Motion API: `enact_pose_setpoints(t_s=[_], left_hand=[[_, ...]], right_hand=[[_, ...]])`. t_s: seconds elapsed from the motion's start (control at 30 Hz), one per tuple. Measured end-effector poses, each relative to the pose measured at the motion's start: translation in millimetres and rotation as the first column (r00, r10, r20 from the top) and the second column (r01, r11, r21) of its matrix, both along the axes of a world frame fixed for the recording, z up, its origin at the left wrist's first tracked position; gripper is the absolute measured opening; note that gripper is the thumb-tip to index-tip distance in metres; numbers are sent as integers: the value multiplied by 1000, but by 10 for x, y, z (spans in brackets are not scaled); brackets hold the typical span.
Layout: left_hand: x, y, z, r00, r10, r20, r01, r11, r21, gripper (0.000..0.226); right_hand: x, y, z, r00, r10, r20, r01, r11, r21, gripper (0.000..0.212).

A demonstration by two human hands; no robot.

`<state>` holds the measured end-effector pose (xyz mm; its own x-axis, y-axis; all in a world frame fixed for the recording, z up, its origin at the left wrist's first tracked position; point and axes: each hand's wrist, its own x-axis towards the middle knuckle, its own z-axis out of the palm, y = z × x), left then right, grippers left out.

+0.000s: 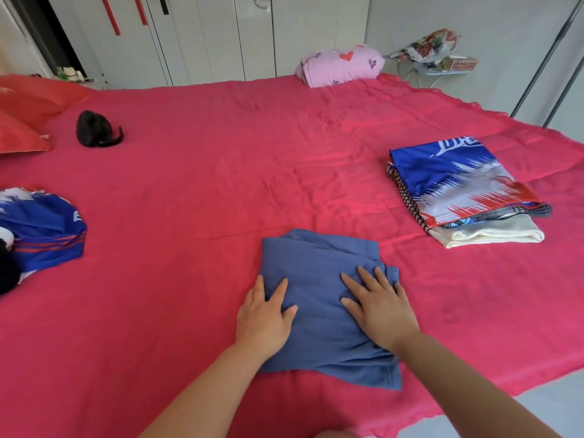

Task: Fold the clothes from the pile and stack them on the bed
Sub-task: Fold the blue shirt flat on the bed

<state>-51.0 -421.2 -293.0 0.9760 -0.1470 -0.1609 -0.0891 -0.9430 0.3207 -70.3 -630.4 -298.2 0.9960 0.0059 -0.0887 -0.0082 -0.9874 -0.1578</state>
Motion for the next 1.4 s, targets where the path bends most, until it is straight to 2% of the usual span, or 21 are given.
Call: enact_pose_setpoints(t_s=[0.07,0.13,0.2,0.27,0.4,0.47,0.57,0.67,0.83,0.9,0.97,1.07,1.17,1.2,1.3,1.4], left_hand=[[10,-1,7,999,39,27,-38,998,-57,60],[34,19,21,994,107,26,-103,984,-148,61],[83,46,42,984,177,3,-171,955,-242,62],[151,68,58,973,230,-26,-224,910,-348,62],[235,71,103,966,243,-84,-254,847,-468,64],[229,79,115,977,207,-56,-209,862,-461,67],[182,116,101,996,91,-2,-84,912,-402,72],[131,141,97,1000,22,-5,-23,938,-345,70],[125,113,123,999,9,54,10,941,-339,67],[166,120,142,997,24,67,2,931,-366,67],[240,118,174,997,42,61,-12,902,-432,67],[335,124,193,997,81,-8,-72,820,-569,67],[297,184,101,997,60,-48,-76,852,-517,69],[266,210,60,996,61,-58,-82,866,-493,69],[202,245,-13,997,73,-23,-75,881,-467,70],[162,226,12,995,88,43,-59,887,-457,75]], right_hand=[[61,-89,89,993,-76,91,56,977,207,73],[87,-197,169,951,-244,191,161,916,367,54],[80,-281,223,895,-436,95,357,827,435,57],[59,-293,249,873,-484,-54,460,781,422,57],[46,-168,324,888,-432,-158,451,751,483,43],[38,-114,309,898,-412,-157,431,748,505,54],[13,-34,294,917,-372,-143,395,798,455,73],[0,37,328,932,-326,-161,363,826,430,75],[14,69,341,948,-285,-141,318,859,401,72],[101,-14,356,932,-323,-165,361,793,490,72],[218,-104,369,921,-332,-202,383,685,620,72],[302,-138,362,918,-198,-344,390,601,697,93],[309,-148,320,904,-146,-401,412,541,733,100],[322,-180,292,913,-159,-375,395,567,723,99],[417,-285,284,928,-252,-273,359,800,481,97],[553,-203,400,959,-272,-80,283,902,325,95]])
